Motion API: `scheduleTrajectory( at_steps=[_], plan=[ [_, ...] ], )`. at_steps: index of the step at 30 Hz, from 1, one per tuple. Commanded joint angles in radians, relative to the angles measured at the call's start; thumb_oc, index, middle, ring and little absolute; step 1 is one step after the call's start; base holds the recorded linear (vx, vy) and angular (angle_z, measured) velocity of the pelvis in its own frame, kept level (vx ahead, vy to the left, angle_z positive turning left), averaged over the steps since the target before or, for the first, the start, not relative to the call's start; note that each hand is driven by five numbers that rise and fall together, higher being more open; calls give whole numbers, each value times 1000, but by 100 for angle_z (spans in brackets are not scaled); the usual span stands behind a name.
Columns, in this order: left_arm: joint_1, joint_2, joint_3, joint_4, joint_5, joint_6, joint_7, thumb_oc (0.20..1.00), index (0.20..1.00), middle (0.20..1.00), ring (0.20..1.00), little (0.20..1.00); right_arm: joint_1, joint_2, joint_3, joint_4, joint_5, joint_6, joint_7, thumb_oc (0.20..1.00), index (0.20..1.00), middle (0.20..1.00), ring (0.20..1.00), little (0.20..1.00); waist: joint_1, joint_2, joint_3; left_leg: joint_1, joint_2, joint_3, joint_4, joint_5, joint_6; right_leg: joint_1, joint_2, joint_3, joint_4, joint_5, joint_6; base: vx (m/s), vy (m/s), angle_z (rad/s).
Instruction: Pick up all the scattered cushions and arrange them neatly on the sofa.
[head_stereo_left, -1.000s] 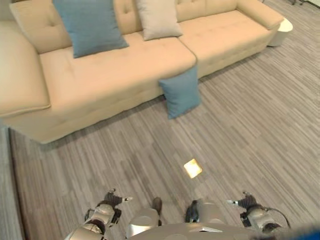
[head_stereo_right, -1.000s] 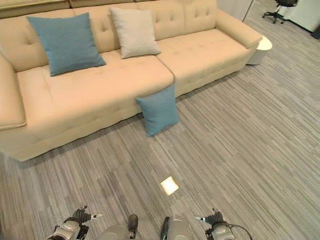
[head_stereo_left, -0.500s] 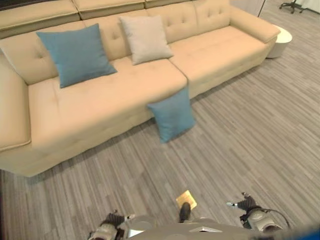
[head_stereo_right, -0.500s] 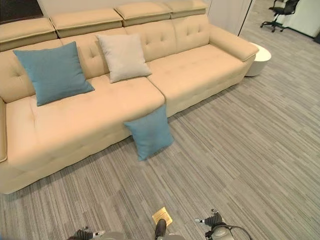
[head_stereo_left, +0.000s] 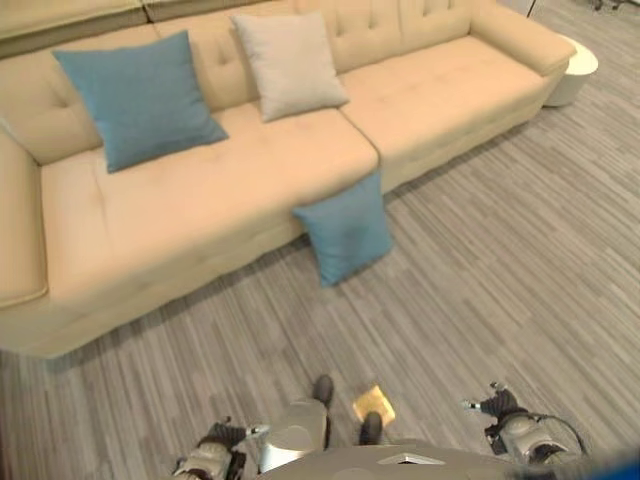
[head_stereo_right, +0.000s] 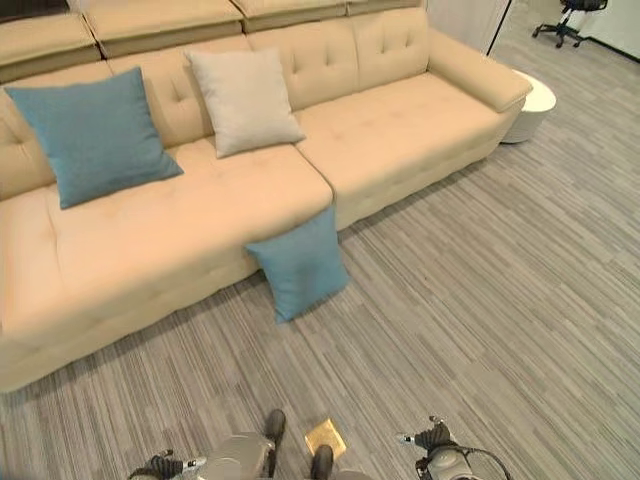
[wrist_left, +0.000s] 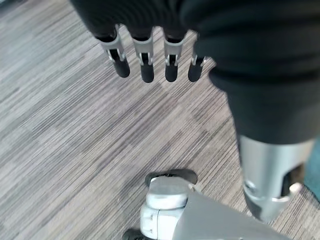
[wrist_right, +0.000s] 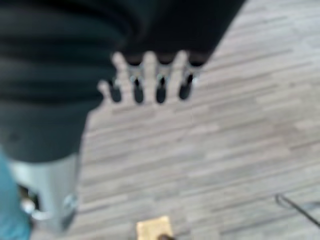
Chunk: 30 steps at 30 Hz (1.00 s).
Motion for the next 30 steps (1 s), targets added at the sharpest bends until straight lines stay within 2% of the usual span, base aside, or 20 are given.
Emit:
scheduleTrajectory(
  at_steps=[1,3,5,7,8,9,10,14,17,18,19,20,21,23,24,25,26,28,30],
  plan=[
    [-28,51,-9,-25,7,-14,-3,1000,1000,1000,1000,1000,-27,-15,5,-58,-14,-2,-5,1000,1000,1000,1000,1000,18,-52,20,-15,-39,-25,84,-68,35,-100,-77,29,300,190,117,115,166,-40],
    [-31,52,-10,-28,4,-15,-1,1000,1000,1000,1000,1000,-28,-15,3,-63,-9,-4,-3,1000,1000,1000,1000,1000,10,-44,21,-2,-35,-32,74,-70,38,-133,-87,19,331,189,115,91,94,-4],
    [-33,52,-12,-26,5,-16,4,1000,1000,1000,1000,1000,-29,-14,-1,-67,-6,-4,-4,1000,1000,1000,1000,1000,-4,-34,21,41,-31,-42,34,-78,35,-166,-108,-29,290,177,97,168,38,26],
    [-37,48,-13,-19,12,-17,3,1000,1000,1000,1000,1000,-34,-15,-4,-65,-8,-4,-6,1000,1000,1000,1000,1000,-17,-31,20,80,-28,-47,-6,-85,26,-176,-118,-68,176,169,88,225,-14,12],
    [-40,46,-14,-15,17,-17,2,1000,1000,1000,1000,1000,-38,-17,-4,-64,-11,-2,-7,1000,1000,1000,1000,1000,-22,-33,21,92,-32,-48,-14,-91,23,-190,-126,-77,119,184,90,318,-80,7],
    [-43,43,-11,-7,20,-21,3,1000,1000,1000,1000,1000,-43,-20,-7,-66,-15,2,-8,1000,1000,1000,1000,1000,-36,-39,29,126,-39,-60,-25,-110,15,-220,-128,-76,-13,235,107,317,-93,6],
    [-44,41,-9,-5,20,-22,4,1000,1000,1000,1000,1000,-44,-21,-9,-64,-18,6,-9,1000,1000,1000,1000,1000,-43,-39,35,138,-40,-71,-21,-119,11,-232,-126,-57,-48,256,115,246,-80,7],
    [-44,42,-3,3,20,-26,5,1000,1000,1000,1000,1000,-44,-22,-9,-60,-22,9,-7,1000,1000,1000,1000,1000,-48,-46,39,171,-36,-87,-23,-147,-2,-236,-133,-51,-96,290,132,194,-92,30],
    [-35,39,5,11,22,-27,7,1000,1000,1000,1000,1000,-35,-23,-4,-55,-26,5,-8,1000,1000,1000,1000,1000,-48,-52,25,196,-26,-88,-31,-160,-11,-216,-135,-65,-96,303,119,201,-112,24],
    [-30,38,6,14,22,-27,9,1000,1000,1000,1000,1000,-33,-22,-3,-53,-24,2,-5,1000,1000,1000,1000,1000,-55,-52,8,215,3,-102,-35,-172,-27,-209,-125,-61,-75,291,106,469,-317,42],
    [-25,35,3,13,21,-27,5,1000,1000,1000,1000,1000,-28,-23,-1,-55,-17,-4,-5,1000,1000,1000,1000,1000,-60,-50,-6,221,33,-106,-19,-183,-48,-196,-112,-65,-61,266,90,372,-264,43],
    [-25,35,3,13,21,-27,5,1000,1000,1000,1000,1000,-28,-23,-1,-55,-17,-4,-5,1000,1000,1000,1000,1000,-60,-49,-6,221,34,-107,-18,-184,-48,-195,-111,-66,-61,265,90,284,-234,35],
    [-24,33,-1,12,22,-27,5,1000,1000,1000,1000,1000,-27,-24,3,-55,-15,-9,-7,1000,1000,1000,1000,1000,-64,-46,-12,221,54,-112,-1,-172,-64,-183,-92,-63,-58,247,75,153,-149,30],
    [-32,32,-12,0,18,-26,5,1000,1000,1000,1000,1000,-31,-25,7,-56,-5,-16,-11,1000,1000,1000,1000,1000,-66,-49,-5,159,75,-118,114,-104,-97,-156,-69,-53,-68,229,49,138,-185,27],
    [-32,32,-12,0,18,-26,5,1000,1000,1000,1000,1000,-31,-25,7,-56,-5,-16,-11,1000,1000,1000,1000,1000,-66,-49,-5,158,75,-118,115,-105,-97,-157,-69,-54,-68,229,49,54,-215,18],
    [-51,30,-24,-18,6,-25,6,1000,1000,1000,1000,1000,-38,-32,9,-62,5,-18,-18,1000,1000,1000,1000,1000,-58,-65,24,60,73,-120,277,-58,-98,-135,-66,-51,-80,221,26,33,-199,7],
    [-62,28,-28,-25,-5,-25,7,1000,1000,1000,1000,1000,-41,-37,10,-65,13,-20,-23,1000,1000,1000,1000,1000,-58,-77,35,13,72,-113,346,-47,-92,-123,-58,-48,-91,214,15,75,-255,17],
    [-74,28,-35,-36,-13,-24,8,1000,1000,1000,1000,1000,-40,-42,3,-57,24,-12,-25,1000,1000,1000,1000,1000,-57,-89,42,-27,81,-66,360,-61,-79,-104,-61,-60,-99,196,6,102,-115,20],
    [-78,21,-48,-37,-6,-25,3,1000,1000,1000,1000,1000,-35,-49,-3,-50,30,-15,-23,1000,1000,1000,1000,1000,-57,-91,40,-39,55,-42,299,-105,-66,-83,-64,-71,-110,183,11,132,-27,17]
  ],
)
